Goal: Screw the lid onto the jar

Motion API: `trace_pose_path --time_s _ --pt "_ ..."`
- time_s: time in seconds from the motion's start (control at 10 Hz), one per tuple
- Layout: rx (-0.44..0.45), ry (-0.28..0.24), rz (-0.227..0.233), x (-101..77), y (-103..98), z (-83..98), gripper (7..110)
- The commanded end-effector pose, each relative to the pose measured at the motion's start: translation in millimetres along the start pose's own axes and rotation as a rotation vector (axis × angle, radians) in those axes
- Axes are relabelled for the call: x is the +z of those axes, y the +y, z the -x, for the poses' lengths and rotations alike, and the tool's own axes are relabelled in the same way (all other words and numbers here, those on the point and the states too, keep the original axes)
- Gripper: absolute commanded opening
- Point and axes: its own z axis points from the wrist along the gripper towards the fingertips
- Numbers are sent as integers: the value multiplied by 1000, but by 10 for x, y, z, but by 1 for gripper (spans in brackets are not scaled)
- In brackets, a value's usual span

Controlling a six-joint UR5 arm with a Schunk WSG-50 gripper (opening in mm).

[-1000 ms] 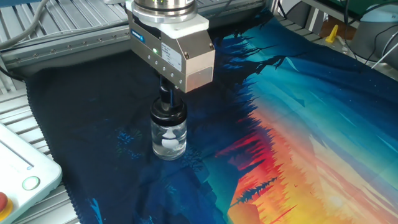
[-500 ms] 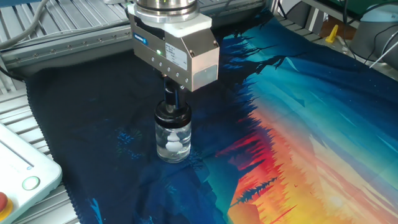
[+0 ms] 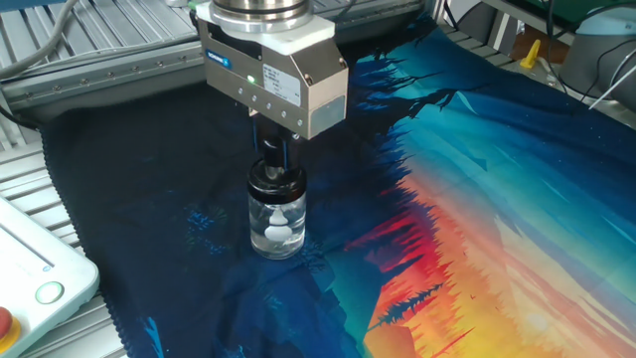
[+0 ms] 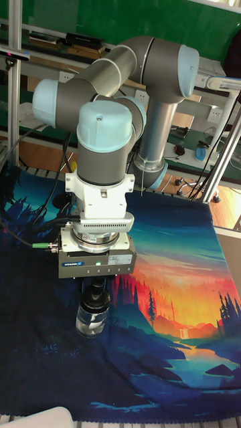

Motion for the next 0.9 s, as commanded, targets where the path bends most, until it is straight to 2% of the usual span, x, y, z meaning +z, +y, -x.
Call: trace_pose_path --time_s 0.0,0.3,0.4,0.6,0.7,0.8 --pt "6 5 2 -42 80 4 44" --pt "-5 15 12 -46 149 -14 44" --pt "-38 43 9 -55 159 -92 44" --pt "-140 51 -25 -75 91 -106 44" --pt "-164 49 -31 -107 106 -78 44" --pt "-179 58 -60 -154 78 -63 44"
